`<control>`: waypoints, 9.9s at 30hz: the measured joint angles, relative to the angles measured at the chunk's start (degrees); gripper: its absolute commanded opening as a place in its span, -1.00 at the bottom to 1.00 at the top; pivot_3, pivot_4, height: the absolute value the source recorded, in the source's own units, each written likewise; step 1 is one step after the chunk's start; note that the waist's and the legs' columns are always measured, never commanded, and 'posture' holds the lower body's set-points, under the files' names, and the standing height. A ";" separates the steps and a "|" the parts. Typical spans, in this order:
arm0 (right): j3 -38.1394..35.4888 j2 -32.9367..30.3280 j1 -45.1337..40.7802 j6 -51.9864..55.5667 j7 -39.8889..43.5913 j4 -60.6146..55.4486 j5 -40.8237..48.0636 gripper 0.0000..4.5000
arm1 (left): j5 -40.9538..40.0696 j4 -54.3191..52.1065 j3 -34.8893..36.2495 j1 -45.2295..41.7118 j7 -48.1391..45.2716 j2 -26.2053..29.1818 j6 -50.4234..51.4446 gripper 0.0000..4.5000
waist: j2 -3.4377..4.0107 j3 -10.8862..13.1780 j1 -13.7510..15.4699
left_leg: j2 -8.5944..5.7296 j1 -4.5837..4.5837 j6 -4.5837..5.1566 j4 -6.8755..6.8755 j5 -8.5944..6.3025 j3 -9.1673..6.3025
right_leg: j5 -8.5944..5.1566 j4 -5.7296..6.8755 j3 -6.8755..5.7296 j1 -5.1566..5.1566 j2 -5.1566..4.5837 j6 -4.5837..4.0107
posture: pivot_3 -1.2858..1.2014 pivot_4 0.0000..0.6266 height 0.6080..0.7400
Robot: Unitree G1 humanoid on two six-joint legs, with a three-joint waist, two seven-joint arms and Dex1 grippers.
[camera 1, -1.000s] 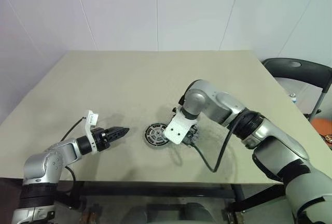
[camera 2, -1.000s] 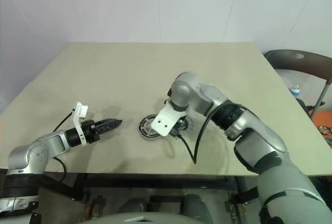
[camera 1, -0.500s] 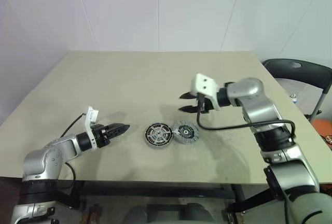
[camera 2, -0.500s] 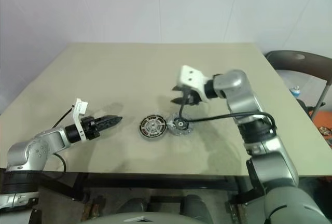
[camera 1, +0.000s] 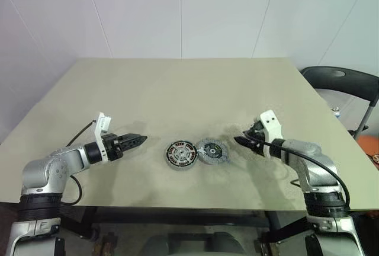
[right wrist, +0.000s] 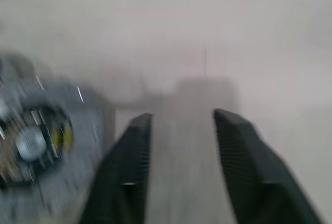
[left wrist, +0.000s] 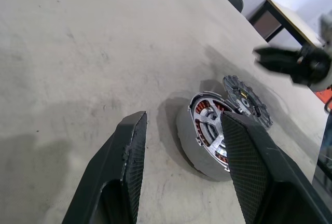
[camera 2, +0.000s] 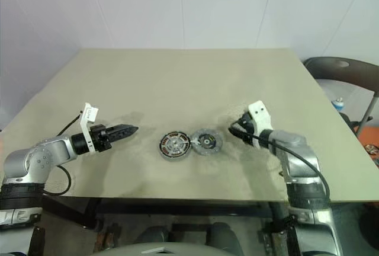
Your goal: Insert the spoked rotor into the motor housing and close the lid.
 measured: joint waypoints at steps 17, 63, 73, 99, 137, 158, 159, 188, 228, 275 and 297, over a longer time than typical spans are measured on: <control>-1.91 2.32 7.30 4.15 -4.93 -6.21 9.92 -0.99 | 0.10 0.42 -0.58 -0.55 -0.17 -0.07 0.11 0.08 | -0.04 0.04 0.00 | 0.03 0.02 0.01 0.04 -0.01 0.01 | -0.08 -0.01 0.01 0.04 0.06 0.15 | 0.03 -1.00 1.00; 7.49 3.24 7.75 -5.85 -11.27 -2.03 12.83 -0.99 | 0.83 0.90 -0.70 -1.35 0.98 -1.74 -0.35 0.08 | -0.30 0.07 0.06 | -0.01 0.09 0.25 0.14 -0.15 -0.02 | -0.19 -0.29 0.01 0.31 -0.04 0.35 | 0.03 -1.00 1.00; 5.69 4.88 6.33 -2.50 -12.01 -2.25 15.76 -0.99 | 1.64 2.35 -1.17 -2.27 0.01 -1.77 -0.52 0.08 | -0.16 0.17 -0.04 | 0.00 -0.01 0.26 0.04 -0.16 -0.01 | -0.19 -0.31 0.03 0.15 -0.04 0.36 | 0.03 -1.00 1.00; 17.60 5.97 -8.40 4.30 -3.66 -0.76 21.37 -0.99 | 2.36 1.97 -1.19 -1.93 0.10 -2.25 -0.24 0.08 | -0.06 0.23 -0.15 | 0.01 -0.08 0.32 -0.01 -0.20 0.02 | -0.17 -0.32 0.04 0.05 -0.05 0.39 | 0.03 -1.00 1.00; 28.55 3.46 -6.80 -38.23 5.33 -0.46 -3.05 -0.63 | 1.56 -1.08 0.63 0.65 1.78 -2.30 1.26 0.08 | -0.06 0.24 -0.15 | 0.00 -0.12 0.30 -0.08 -0.21 0.01 | -0.17 -0.32 0.05 -0.03 -0.10 0.37 | 0.03 -1.00 1.00; 31.18 11.11 -6.71 -46.79 -0.94 7.95 -11.42 0.77 | 1.09 -3.68 0.63 2.66 1.97 -2.08 3.38 0.08 | -0.07 0.23 -0.11 | -0.02 -0.06 0.29 0.00 -0.21 0.01 | -0.17 -0.21 0.06 0.00 -0.11 0.36 | 0.03 -1.00 1.00; 31.23 11.12 -6.72 -46.89 -1.23 8.00 -11.95 0.91 | 1.08 -3.91 0.63 2.78 2.05 -2.08 3.42 0.08 | -0.07 0.23 -0.08 | -0.02 -0.06 0.29 0.00 -0.21 0.01 | -0.17 -0.20 0.06 0.00 -0.11 0.36 | 0.03 -1.00 1.00; 27.97 12.18 -2.99 -28.14 3.86 3.72 -4.40 0.98 | 1.15 -4.11 0.27 2.70 2.21 -2.46 3.30 0.08 | -0.09 0.22 -0.12 | -0.02 0.04 0.28 0.05 -0.19 0.00 | -0.17 -0.07 0.07 0.05 -0.08 0.36 | 0.03 -1.00 1.00; 27.83 13.93 -5.78 -31.51 1.25 9.69 -5.80 0.98 | 1.16 -4.06 -0.34 4.00 3.77 -4.20 1.98 0.08 | -0.08 0.22 -0.15 | -0.03 0.00 0.28 0.04 -0.19 0.01 | -0.17 -0.08 0.08 0.00 -0.09 0.36 | 0.03 -1.00 1.00; 28.43 10.31 -7.72 -36.65 8.33 11.63 -5.75 0.45 | 0.04 -6.61 -1.05 6.63 2.23 -3.24 1.01 0.08 | -0.07 0.23 -0.22 | -0.03 0.04 0.28 0.03 -0.19 0.01 | -0.18 -0.08 0.07 0.03 -0.09 0.35 | 0.03 -1.00 1.00; 28.64 8.68 -9.11 -35.49 13.40 12.05 -5.39 0.45 | -0.11 -7.15 -1.06 6.68 2.28 -3.29 1.08 0.08 | -0.08 0.23 -0.13 | -0.04 0.03 0.28 0.04 -0.19 0.01 | -0.18 -0.09 0.07 0.04 -0.09 0.35 | 0.03 -1.00 1.00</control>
